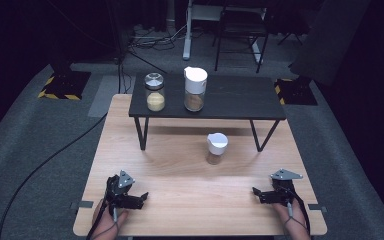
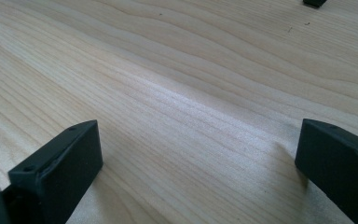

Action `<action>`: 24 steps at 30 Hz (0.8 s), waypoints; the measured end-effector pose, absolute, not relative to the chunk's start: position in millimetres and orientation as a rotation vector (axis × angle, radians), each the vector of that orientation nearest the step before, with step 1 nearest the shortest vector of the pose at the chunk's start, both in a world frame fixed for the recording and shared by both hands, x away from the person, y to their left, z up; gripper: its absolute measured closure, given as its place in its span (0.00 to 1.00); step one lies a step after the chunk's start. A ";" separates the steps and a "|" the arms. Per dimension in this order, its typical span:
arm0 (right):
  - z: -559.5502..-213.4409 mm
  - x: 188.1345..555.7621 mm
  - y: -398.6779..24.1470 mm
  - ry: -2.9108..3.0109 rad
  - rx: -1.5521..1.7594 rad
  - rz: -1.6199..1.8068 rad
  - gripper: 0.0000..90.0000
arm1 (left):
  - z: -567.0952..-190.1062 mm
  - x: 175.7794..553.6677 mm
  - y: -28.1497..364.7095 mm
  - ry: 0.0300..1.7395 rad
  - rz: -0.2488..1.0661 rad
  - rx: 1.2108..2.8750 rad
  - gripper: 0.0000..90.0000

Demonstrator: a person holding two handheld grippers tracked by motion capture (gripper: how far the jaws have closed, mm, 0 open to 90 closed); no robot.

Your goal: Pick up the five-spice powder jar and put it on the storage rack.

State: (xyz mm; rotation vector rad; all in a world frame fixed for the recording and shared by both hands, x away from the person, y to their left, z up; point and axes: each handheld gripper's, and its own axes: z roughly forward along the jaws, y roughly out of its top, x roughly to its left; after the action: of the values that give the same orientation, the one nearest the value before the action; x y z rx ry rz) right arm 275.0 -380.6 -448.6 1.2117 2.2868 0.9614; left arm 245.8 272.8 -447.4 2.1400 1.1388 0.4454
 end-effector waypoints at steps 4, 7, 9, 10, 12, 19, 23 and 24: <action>-448.5 275.0 -380.5 2.287 1.212 0.960 0.00 | -447.5 245.8 272.8 1.138 0.445 2.139 0.02; -448.5 275.1 -380.5 2.287 1.212 0.961 0.00 | -447.3 245.9 272.8 1.137 0.447 2.142 0.02; -448.5 275.1 -380.6 2.287 1.212 0.961 0.00 | -447.5 245.7 272.8 1.139 0.446 2.139 0.02; -448.6 274.9 -380.7 2.286 1.212 0.962 0.00 | -447.3 245.9 272.8 1.138 0.446 2.141 0.02; -448.6 274.3 -380.3 2.283 1.215 0.962 0.01 | -447.4 245.8 272.7 1.139 0.446 2.140 0.02; -443.9 262.3 -384.7 2.214 1.166 1.056 0.02 | -447.5 246.1 272.5 1.140 0.448 2.140 0.02; -437.6 257.8 -386.7 2.179 1.142 1.116 0.02 | -447.3 246.2 272.4 1.141 0.449 2.141 0.02; -436.1 257.1 -386.7 2.173 1.140 1.128 0.02 | -447.3 246.2 272.4 1.141 0.449 2.141 0.02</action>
State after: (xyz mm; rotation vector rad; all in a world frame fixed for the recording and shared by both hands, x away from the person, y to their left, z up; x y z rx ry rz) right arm 257.1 -386.7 -436.1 1.1396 2.1727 1.1281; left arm 246.2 272.4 -447.3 2.1411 1.1405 0.4491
